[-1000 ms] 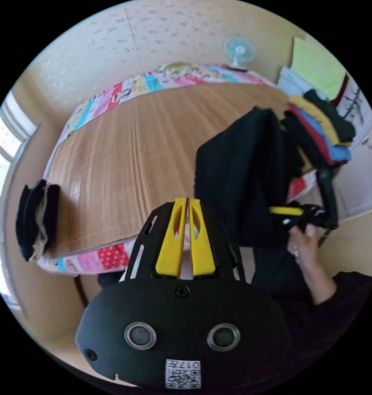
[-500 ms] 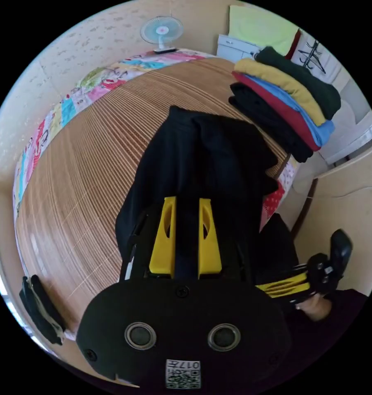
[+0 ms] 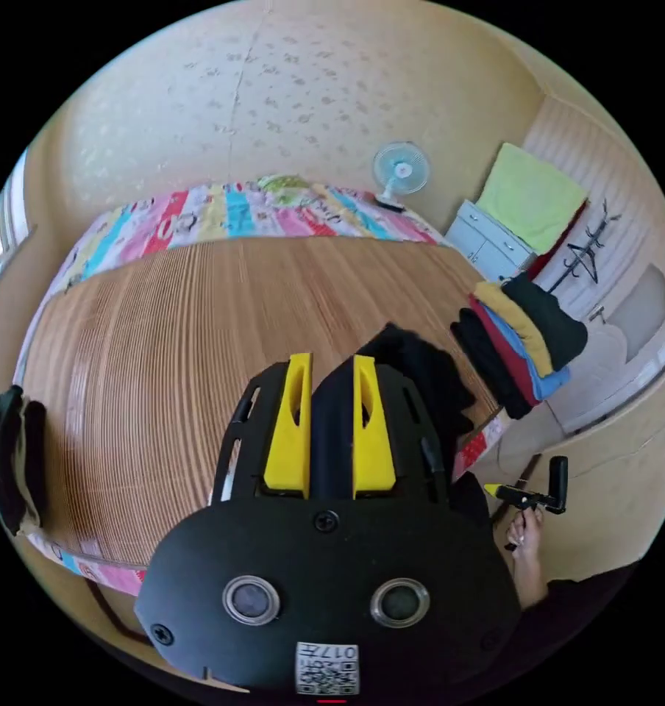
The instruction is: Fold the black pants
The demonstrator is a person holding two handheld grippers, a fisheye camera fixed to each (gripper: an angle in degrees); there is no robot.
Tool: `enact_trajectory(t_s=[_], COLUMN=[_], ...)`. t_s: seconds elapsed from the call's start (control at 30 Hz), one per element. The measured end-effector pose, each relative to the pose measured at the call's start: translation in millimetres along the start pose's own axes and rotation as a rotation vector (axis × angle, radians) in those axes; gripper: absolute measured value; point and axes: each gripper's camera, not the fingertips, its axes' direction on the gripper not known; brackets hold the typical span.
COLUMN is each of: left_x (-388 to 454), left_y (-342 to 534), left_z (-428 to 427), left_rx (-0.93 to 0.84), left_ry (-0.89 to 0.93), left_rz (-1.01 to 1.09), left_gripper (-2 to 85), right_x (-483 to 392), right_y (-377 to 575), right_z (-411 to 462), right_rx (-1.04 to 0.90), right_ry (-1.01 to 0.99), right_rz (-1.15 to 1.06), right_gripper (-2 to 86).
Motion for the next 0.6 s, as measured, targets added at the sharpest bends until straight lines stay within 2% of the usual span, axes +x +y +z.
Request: enact_trajectory(t_s=[0.1,0.17,0.2,0.23,0.4,0.43,0.47,0.57,0.6], left_x=[96,163,206,245,324,325,323,303,285], left_y=[-5,-11,-12,-8,31,44,50,47,37], left_z=[-8,18,48,84,216,244,250,224,196], left_rx=[0.038,-0.075,-0.191,-0.299,-0.489,-0.569,-0.575,-0.493,-0.428], left_ry=[0.134,0.247,0.272,0.247,-0.068,-0.119,-0.118,-0.007,0.084], left_rz=[0.214,0.390,0.506,0.615,0.912,0.946,0.954,0.855,0.732], left_gripper=[8.5,9.1,10.2,12.0,13.1,12.7,11.7,3.7,3.0], right_x=[-9,-13,-14,-16,-37,-42,-45,-48,-49], right_y=[12,22,24,30,62,72,83,112,117], right_z=[16,33,37,44,59,62,64,71,73], right_rx=[-0.013,-0.048,-0.054,-0.061,-0.045,-0.040,-0.031,-0.009,-0.001], right_ry=[0.006,-0.001,-0.004,-0.013,-0.033,-0.031,-0.022,-0.005,-0.012], right_rz=[0.004,0.007,0.010,0.013,-0.007,-0.013,-0.014,-0.015,-0.021], right_gripper=[0.4,0.4,0.4,0.5,0.9,1.2,1.6,3.7,5.3])
